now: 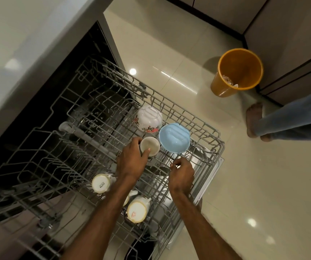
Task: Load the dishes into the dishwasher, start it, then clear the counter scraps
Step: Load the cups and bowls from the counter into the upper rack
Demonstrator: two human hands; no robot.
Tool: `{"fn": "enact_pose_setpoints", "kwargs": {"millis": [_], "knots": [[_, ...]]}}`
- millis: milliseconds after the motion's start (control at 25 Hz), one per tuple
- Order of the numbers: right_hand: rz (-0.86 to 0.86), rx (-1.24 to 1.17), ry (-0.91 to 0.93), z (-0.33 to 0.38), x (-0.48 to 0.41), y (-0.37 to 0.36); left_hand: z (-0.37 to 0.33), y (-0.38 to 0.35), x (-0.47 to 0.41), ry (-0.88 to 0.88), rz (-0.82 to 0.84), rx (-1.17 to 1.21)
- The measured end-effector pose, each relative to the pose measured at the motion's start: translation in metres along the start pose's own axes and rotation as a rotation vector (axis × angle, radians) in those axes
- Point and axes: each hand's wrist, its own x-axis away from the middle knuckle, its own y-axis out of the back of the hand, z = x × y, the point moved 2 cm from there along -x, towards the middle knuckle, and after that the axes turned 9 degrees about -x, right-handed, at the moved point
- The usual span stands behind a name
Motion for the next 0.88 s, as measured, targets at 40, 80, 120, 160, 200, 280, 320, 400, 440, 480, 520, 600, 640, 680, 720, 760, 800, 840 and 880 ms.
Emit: {"fn": "enact_pose_setpoints", "kwargs": {"millis": [40, 80, 120, 160, 200, 280, 320, 400, 440, 480, 520, 600, 640, 680, 720, 760, 800, 840, 880], "knots": [[0.004, 0.001, 0.027, 0.0, 0.002, 0.0, -0.001, -0.001, 0.001, -0.003, -0.014, -0.009], [0.026, 0.017, 0.073, 0.001, 0.003, 0.0, -0.002, -0.002, 0.003, -0.01, -0.022, -0.015], [0.062, 0.045, 0.131, 0.003, 0.003, 0.001, -0.003, -0.004, 0.005, -0.025, -0.021, -0.022], [0.1, 0.067, 0.187, 0.003, 0.003, 0.002, -0.004, -0.006, 0.006, -0.042, -0.015, -0.027], [0.127, 0.082, 0.223, 0.004, 0.0, 0.002, -0.005, -0.008, 0.006, -0.054, -0.007, -0.03], [0.156, 0.135, 0.25, 0.004, -0.005, 0.002, -0.004, -0.011, 0.005, -0.053, 0.003, -0.025], [0.164, 0.161, 0.252, 0.004, -0.007, 0.001, -0.005, -0.012, 0.005, -0.05, 0.005, -0.025], [0.168, 0.177, 0.255, 0.004, -0.006, 0.001, -0.005, -0.011, 0.008, -0.058, -0.009, -0.032], [0.169, 0.18, 0.26, 0.004, -0.005, 0.001, -0.004, -0.009, 0.011, -0.059, -0.037, -0.026], [0.172, 0.191, 0.267, 0.003, -0.003, 0.003, -0.002, -0.006, 0.014, -0.054, -0.077, -0.01], [0.176, 0.199, 0.276, 0.003, -0.001, 0.006, 0.0, -0.003, 0.017, -0.049, -0.122, 0.006], [0.194, 0.194, 0.306, 0.005, 0.005, 0.015, 0.006, 0.007, 0.024, -0.026, -0.193, -0.002], [0.209, 0.189, 0.327, 0.009, 0.009, 0.02, 0.008, 0.013, 0.027, -0.011, -0.203, -0.023], [0.231, 0.184, 0.351, 0.015, 0.014, 0.025, 0.01, 0.02, 0.032, 0.005, -0.195, -0.049], [0.258, 0.181, 0.381, 0.021, 0.019, 0.03, 0.011, 0.027, 0.038, 0.018, -0.175, -0.073], [0.286, 0.181, 0.418, 0.028, 0.025, 0.035, 0.012, 0.034, 0.044, 0.028, -0.151, -0.092], [0.321, 0.193, 0.461, 0.035, 0.031, 0.039, 0.011, 0.042, 0.05, 0.037, -0.124, -0.099], [0.367, 0.22, 0.509, 0.044, 0.038, 0.046, 0.012, 0.053, 0.061, 0.051, -0.098, -0.091], [0.427, 0.266, 0.567, 0.055, 0.049, 0.055, 0.011, 0.068, 0.076, 0.071, -0.08, -0.074]]}}
